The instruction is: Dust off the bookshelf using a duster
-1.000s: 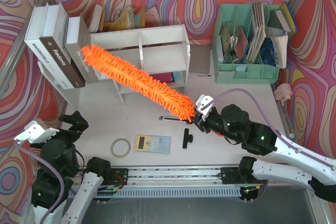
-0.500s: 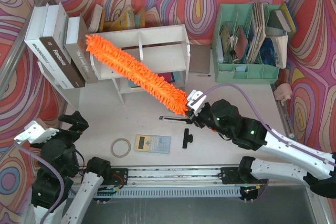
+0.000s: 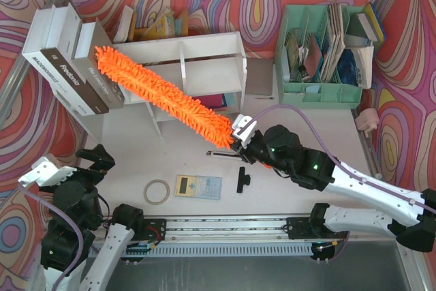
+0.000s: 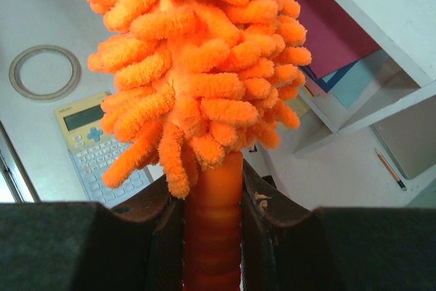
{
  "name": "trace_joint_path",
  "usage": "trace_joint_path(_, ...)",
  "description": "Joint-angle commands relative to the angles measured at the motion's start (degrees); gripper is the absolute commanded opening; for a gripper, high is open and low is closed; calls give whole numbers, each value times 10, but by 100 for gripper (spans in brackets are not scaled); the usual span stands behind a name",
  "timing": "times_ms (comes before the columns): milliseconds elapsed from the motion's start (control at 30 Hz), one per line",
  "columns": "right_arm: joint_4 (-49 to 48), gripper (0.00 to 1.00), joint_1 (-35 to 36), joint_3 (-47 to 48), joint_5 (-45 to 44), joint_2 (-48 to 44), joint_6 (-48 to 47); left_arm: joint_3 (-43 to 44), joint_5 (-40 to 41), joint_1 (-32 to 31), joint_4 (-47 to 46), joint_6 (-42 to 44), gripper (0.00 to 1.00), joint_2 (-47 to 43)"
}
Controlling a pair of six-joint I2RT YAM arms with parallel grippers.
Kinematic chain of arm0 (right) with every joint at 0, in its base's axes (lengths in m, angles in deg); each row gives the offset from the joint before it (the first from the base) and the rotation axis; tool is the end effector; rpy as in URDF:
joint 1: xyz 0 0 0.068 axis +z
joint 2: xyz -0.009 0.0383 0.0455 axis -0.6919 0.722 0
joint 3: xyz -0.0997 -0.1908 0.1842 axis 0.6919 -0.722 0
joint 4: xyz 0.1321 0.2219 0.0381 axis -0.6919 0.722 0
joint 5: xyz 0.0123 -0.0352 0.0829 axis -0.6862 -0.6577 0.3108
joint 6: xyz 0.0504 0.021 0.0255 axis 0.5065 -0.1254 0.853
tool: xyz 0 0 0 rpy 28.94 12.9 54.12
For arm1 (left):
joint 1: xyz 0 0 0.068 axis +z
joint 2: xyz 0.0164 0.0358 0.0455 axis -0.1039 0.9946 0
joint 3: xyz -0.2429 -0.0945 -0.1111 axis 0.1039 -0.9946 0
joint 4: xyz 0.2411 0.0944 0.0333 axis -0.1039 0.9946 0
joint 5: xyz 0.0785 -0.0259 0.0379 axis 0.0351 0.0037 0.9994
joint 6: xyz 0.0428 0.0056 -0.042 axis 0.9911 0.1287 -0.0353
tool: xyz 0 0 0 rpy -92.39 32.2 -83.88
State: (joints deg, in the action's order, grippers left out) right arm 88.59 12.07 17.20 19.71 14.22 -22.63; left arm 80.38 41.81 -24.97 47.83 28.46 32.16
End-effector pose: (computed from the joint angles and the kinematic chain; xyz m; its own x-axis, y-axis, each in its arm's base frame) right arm 0.1328 0.1867 0.3651 0.0198 -0.3205 -0.9470 -0.7723 0.5967 -0.2180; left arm 0.0062 0.0303 0.3586 0.1776 -0.4391 -0.8807 -0.3707 0.7992 -0.4732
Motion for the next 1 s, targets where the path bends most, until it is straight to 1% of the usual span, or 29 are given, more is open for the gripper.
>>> trace_joint_path(0,-86,0,1,32,10,14,-6,-7,-6,-2,4,0,98,1)
trace_joint_path(200,-104,0,1,44,11,41,-7,-7,-5,-2,5,0,99,-2)
trace_joint_path(400,-118,0,1,56,33,73,7,-7,-4,-2,5,0,99,-3)
trace_joint_path(767,-154,0,1,54,71,72,18,-7,-5,-2,5,0,99,-1)
trace_joint_path(967,-164,0,1,48,35,102,26,-7,-6,-2,5,-1,99,-3)
